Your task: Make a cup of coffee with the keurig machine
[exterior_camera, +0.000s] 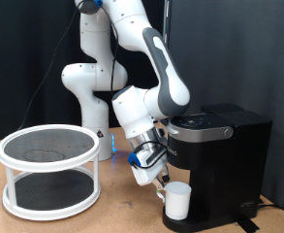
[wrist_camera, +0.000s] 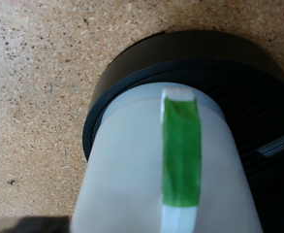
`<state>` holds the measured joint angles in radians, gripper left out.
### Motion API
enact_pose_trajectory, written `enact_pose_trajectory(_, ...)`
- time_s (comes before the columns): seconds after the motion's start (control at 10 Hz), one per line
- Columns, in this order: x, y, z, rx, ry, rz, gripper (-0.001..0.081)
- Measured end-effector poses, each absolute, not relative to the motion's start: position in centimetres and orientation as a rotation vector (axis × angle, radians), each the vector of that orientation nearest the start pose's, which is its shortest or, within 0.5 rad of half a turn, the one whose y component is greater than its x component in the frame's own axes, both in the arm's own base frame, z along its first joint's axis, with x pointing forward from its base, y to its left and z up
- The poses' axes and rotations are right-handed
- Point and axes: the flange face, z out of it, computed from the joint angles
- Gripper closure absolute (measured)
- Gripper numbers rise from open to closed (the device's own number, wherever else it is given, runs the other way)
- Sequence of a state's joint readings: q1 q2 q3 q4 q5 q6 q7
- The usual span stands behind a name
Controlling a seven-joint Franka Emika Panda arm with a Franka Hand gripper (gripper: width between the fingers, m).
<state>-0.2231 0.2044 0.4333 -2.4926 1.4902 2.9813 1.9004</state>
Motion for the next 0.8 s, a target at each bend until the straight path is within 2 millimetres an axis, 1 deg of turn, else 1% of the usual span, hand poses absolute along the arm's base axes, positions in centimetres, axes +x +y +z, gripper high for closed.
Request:
enact_pose_trajectory(0.1, 44.6, 3.1, 21.1, 0.037, 2.718, 0.466, 0.0328)
enact_pose_trajectory(0.2, 44.6, 3.0, 21.1, 0.029, 2.72, 0.467, 0.0328)
enact_pose_trajectory(0.3, 44.5, 3.0, 21.1, 0.013, 2.726, 0.475, 0.0142)
enact_pose_trajectory(0.4, 44.5, 2.7, 21.0, -0.018, 2.747, 0.492, 0.0142)
enact_pose_trajectory(0.5, 44.1, 2.2, 20.8, -0.037, 2.783, 0.505, 0.0093)
enact_pose_trajectory(0.6, 43.3, 1.6, 20.6, -0.051, 2.805, 0.509, 0.0075)
enact_pose_trajectory(0.8, 41.8, 0.8, 20.0, -0.059, 2.834, 0.499, 0.0072)
